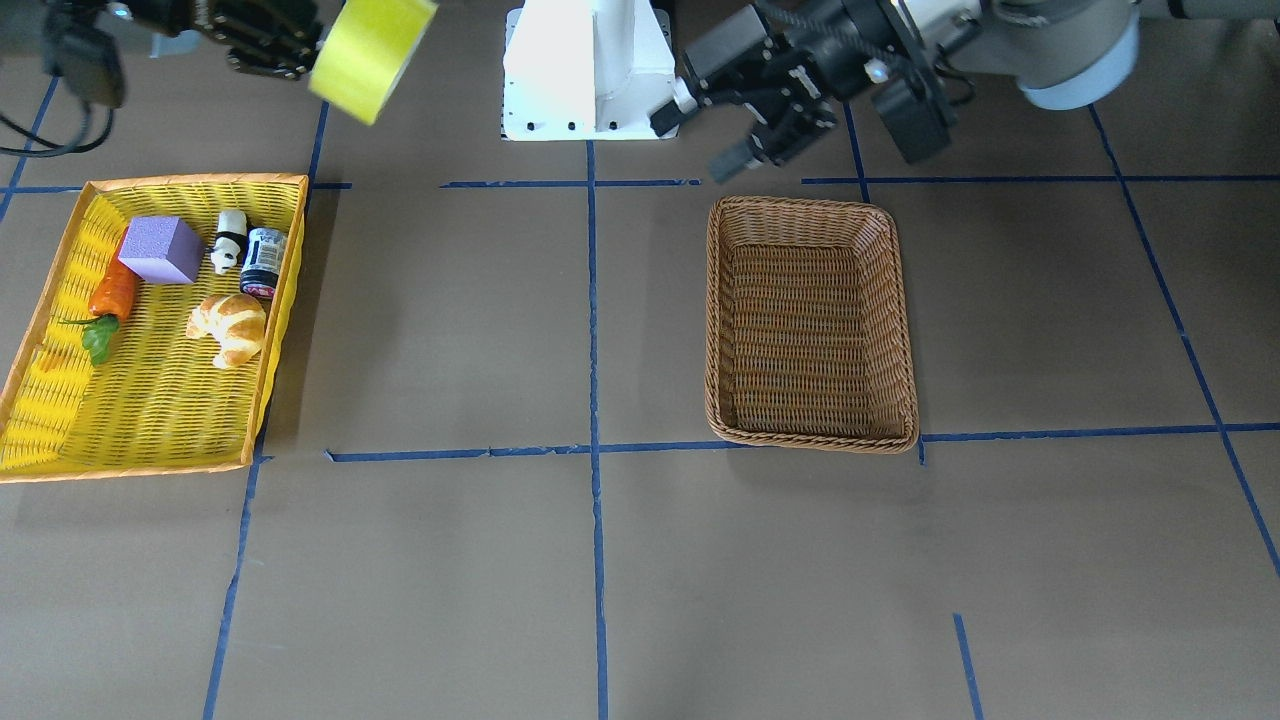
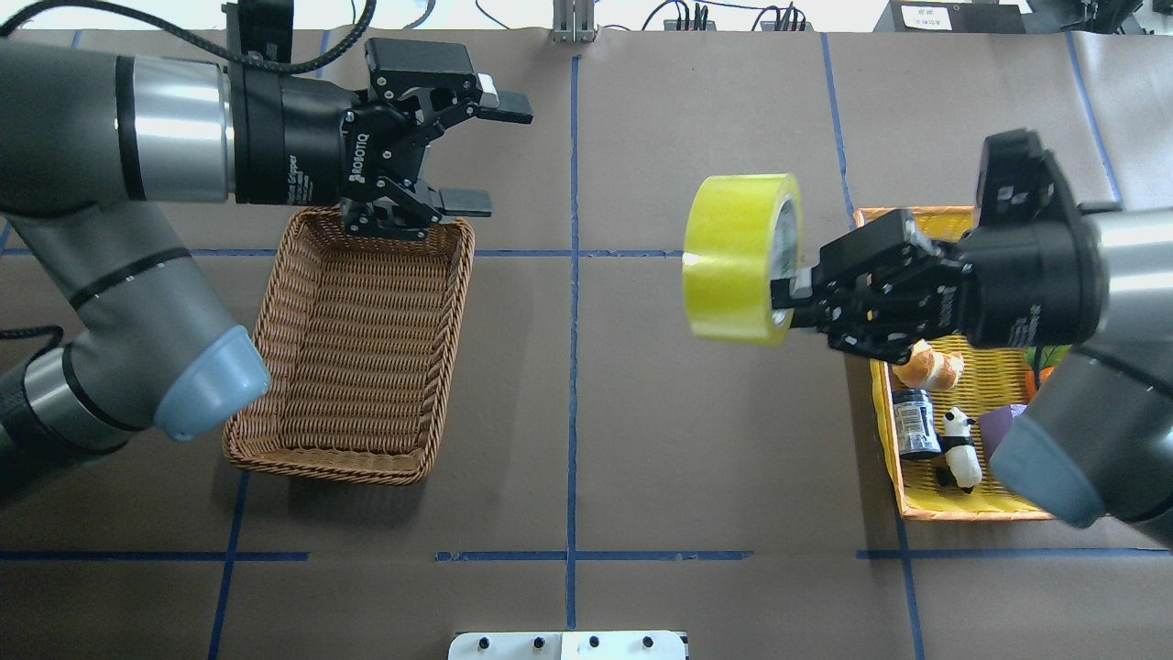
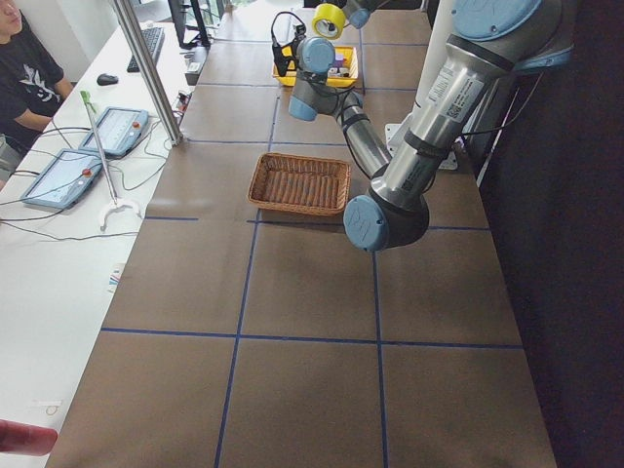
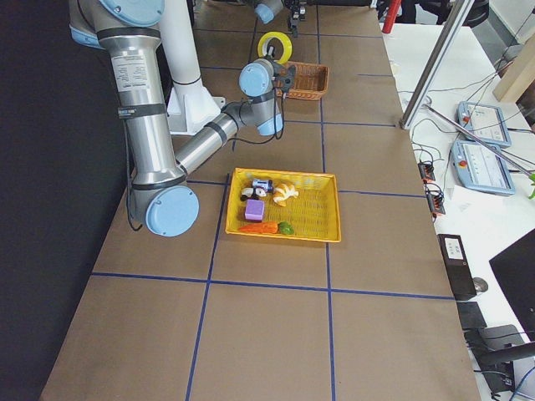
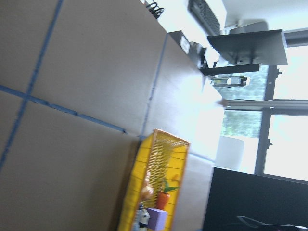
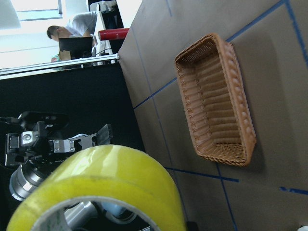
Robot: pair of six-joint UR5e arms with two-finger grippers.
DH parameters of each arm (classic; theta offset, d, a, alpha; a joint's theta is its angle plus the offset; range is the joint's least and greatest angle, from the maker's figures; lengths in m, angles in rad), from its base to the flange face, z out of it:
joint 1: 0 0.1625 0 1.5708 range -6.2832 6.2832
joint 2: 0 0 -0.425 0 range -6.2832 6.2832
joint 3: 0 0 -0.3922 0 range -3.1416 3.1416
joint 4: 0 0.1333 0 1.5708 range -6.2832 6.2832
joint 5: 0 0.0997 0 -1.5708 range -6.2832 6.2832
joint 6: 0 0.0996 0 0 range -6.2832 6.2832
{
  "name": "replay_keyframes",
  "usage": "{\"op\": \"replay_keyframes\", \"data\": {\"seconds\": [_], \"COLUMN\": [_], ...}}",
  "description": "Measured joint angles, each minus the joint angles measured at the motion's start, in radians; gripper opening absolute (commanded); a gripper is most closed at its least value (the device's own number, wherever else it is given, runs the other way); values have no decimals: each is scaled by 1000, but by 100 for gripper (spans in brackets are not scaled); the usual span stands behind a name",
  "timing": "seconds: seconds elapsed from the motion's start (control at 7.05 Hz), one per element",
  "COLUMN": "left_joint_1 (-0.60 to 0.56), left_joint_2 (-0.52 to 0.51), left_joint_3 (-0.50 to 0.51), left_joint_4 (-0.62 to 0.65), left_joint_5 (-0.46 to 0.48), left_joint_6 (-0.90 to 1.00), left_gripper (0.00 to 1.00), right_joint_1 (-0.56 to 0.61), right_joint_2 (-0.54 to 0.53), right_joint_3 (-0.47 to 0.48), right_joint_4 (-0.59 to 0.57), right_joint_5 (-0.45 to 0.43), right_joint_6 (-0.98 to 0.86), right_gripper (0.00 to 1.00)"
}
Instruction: Move tape to another basket
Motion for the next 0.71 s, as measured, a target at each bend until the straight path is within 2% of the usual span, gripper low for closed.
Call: {"op": "replay_keyframes", "data": {"seconds": [0.14,0.43,0.71], "left_joint_1": [18,35,67], "left_joint_2": [-9,-15,-7], "left_joint_3": [-3,-31,-81], "left_joint_4": [-82,-197,-243], "left_joint_5": [39,83,87], "left_joint_6": [-94,-266,-309], "left_gripper": [100,100,100], "right_joint_1": [-48,-96,-113], "right_joint_2": [22,99,132], "right_joint_3": [-7,-19,-22], "right_joint_4": [38,61,116], "right_joint_5": [-37,-54,-50], "right_joint_6": [18,62,105], "right_gripper": [0,0,0]}}
